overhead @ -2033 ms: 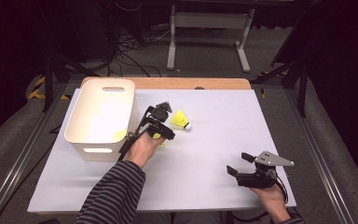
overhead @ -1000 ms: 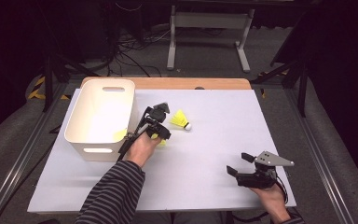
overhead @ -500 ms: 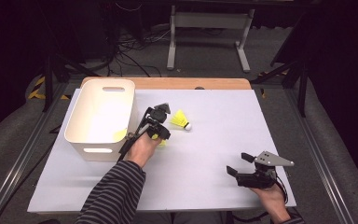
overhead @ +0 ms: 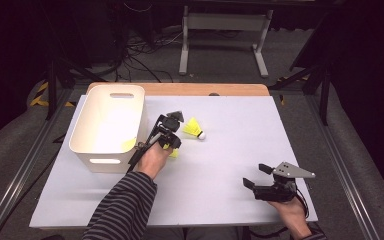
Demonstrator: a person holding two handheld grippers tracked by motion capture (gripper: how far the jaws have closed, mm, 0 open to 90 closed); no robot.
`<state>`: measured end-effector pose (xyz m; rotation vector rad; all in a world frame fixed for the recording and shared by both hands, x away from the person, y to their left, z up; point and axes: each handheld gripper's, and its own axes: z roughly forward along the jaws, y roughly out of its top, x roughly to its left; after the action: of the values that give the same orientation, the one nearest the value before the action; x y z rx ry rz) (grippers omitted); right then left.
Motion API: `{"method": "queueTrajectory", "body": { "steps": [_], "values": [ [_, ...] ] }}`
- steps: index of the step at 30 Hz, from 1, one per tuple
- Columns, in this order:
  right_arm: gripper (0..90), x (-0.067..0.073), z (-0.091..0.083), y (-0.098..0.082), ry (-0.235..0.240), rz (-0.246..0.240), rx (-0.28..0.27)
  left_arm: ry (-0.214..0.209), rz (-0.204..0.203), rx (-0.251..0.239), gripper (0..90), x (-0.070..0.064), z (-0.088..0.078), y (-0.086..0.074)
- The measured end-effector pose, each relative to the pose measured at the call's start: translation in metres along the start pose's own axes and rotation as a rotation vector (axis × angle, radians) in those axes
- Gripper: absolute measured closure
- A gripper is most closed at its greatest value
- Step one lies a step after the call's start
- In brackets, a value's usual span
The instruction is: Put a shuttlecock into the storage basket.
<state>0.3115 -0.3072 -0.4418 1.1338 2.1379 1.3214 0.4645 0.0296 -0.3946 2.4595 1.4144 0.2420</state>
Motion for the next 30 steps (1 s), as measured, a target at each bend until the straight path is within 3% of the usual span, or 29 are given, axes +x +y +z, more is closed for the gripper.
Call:
{"method": "queueTrajectory", "body": {
  "steps": [18, 30],
  "values": [
    [16.4, 0.0001, 0.0000, 0.0000, 0.002, -0.001, 0.001, -0.001, 0.023, 0.010, 86.9, -0.0022, 0.0005, 0.0003],
    [16.4, 0.0001, 0.0003, -0.0001, 0.000, -0.003, 0.004, 0.001, 0.060, 0.027, 89.1, -0.0034, -0.0018, 0.0002]
  ]
}}
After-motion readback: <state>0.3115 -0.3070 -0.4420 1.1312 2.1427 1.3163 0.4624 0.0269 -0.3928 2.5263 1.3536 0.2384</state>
